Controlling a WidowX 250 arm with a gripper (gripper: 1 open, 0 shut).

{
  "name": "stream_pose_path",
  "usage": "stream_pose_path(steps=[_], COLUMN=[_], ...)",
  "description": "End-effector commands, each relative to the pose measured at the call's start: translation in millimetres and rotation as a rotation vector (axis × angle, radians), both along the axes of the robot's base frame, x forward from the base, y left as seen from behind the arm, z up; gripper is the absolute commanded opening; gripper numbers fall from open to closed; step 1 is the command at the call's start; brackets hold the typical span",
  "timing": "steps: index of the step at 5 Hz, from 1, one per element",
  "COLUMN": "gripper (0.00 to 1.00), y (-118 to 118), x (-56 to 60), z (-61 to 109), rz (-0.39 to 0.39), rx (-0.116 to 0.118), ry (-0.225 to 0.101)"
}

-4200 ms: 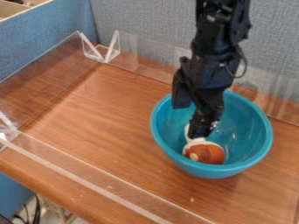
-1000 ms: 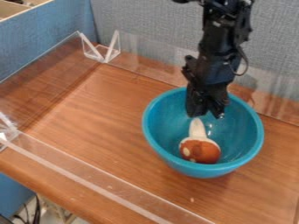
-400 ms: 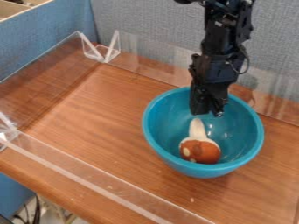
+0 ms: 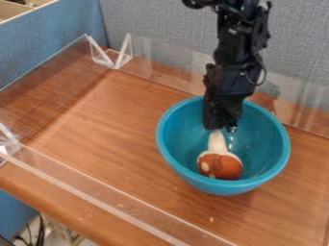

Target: Put the mushroom in the blue bowl

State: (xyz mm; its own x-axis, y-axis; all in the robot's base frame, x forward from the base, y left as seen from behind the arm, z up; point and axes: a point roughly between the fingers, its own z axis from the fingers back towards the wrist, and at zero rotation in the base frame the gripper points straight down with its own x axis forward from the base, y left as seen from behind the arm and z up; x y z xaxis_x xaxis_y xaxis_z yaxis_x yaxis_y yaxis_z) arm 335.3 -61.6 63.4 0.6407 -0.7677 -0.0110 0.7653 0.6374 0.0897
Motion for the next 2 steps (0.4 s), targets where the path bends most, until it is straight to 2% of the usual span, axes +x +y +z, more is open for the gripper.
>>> stream_pose_path(steps=[1, 2], gripper=[0.00, 0.00], y=[-1.1, -7.7], x=[3.4, -5.1], z=[18.7, 24.2], rz=[-0.036, -0.017], rx=[-0.012, -0.012], ry=[-0.055, -0.056])
